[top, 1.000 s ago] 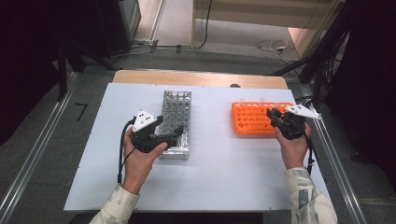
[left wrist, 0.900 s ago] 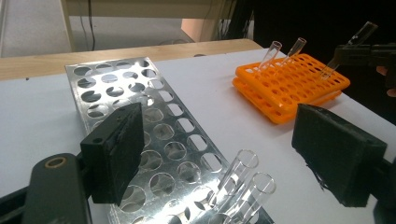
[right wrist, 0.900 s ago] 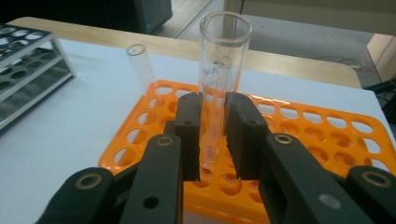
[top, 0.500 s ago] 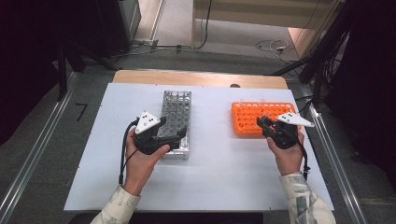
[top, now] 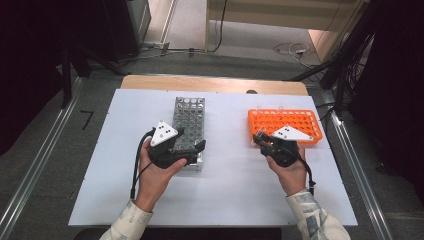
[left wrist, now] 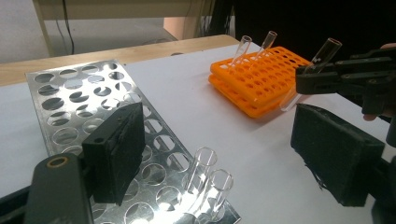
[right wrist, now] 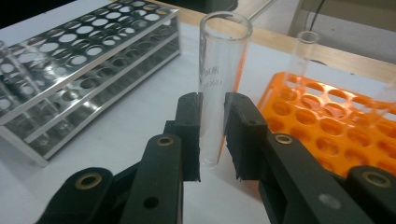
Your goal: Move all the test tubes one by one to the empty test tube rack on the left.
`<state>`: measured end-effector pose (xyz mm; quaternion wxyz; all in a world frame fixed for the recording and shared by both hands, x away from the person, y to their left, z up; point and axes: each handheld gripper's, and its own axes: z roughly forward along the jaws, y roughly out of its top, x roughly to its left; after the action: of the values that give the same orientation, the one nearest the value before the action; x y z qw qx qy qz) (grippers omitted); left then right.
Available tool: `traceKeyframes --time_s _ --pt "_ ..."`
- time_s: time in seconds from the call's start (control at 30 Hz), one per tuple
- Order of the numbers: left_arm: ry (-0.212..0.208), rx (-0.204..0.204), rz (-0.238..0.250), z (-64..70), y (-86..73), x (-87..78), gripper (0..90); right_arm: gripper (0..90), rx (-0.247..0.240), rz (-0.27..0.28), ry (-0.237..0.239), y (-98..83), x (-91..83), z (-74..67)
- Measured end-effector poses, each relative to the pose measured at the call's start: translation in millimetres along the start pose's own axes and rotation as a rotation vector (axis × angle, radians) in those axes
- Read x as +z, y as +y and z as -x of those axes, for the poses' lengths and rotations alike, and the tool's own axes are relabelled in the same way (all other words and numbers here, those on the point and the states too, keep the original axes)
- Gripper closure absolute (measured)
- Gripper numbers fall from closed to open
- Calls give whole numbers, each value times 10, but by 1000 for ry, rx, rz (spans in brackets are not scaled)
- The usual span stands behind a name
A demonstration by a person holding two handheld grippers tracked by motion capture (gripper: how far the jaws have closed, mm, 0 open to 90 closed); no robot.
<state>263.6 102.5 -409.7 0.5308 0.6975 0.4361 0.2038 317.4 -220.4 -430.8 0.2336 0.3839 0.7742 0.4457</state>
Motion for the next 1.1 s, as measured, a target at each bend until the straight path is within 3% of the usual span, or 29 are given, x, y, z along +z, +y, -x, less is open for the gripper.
traceKeyframes --time_s 0.27,0.73,0.93,1.1 --pt "-22 6 -5 43 -2 16 182 730 -26 -17 52 -13 87 -179" --pt "-70 59 -21 224 -6 111 213 730 -72 -54 135 -39 201 -485" --pt "-89 100 -13 339 -4 183 277 730 -88 -63 175 -43 252 -630" --pt "-125 133 -43 441 -31 276 320 730 -106 -72 202 -44 274 -713"
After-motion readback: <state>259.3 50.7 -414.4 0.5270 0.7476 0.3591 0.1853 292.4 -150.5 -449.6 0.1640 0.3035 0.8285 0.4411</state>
